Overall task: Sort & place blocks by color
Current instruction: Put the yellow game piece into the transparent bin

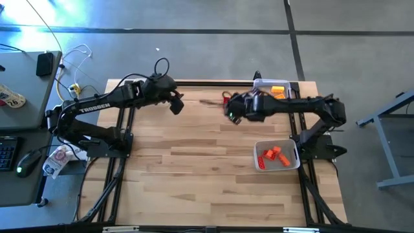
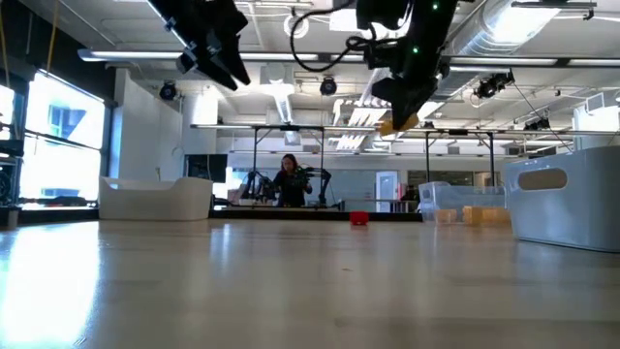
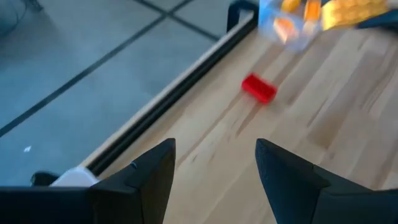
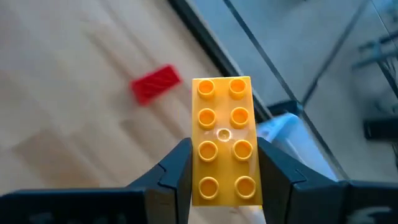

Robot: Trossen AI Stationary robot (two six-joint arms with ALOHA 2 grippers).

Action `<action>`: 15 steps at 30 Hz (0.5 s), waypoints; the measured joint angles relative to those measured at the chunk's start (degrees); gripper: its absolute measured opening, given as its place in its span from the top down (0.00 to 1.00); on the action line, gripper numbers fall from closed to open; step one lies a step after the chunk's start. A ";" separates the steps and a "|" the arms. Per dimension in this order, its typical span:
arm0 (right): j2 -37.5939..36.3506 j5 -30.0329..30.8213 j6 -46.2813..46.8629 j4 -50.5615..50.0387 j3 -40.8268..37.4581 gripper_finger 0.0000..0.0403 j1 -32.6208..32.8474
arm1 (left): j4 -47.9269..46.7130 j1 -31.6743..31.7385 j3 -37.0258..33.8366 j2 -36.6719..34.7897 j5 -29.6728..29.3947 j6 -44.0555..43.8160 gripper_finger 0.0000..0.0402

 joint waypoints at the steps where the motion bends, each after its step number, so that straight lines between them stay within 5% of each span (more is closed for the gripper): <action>1: -0.39 -0.09 -0.18 -0.57 0.00 0.72 -1.50 | 1.24 0.00 0.00 0.00 0.22 0.00 0.48; 8: -1.61 -0.92 -0.20 -5.02 0.00 0.72 -11.48 | 6.94 0.00 0.00 0.00 1.29 -1.44 0.48; 15: -1.67 -8.74 -1.15 -6.06 0.00 0.72 -22.07 | 9.51 0.02 0.00 0.00 2.75 -4.55 0.48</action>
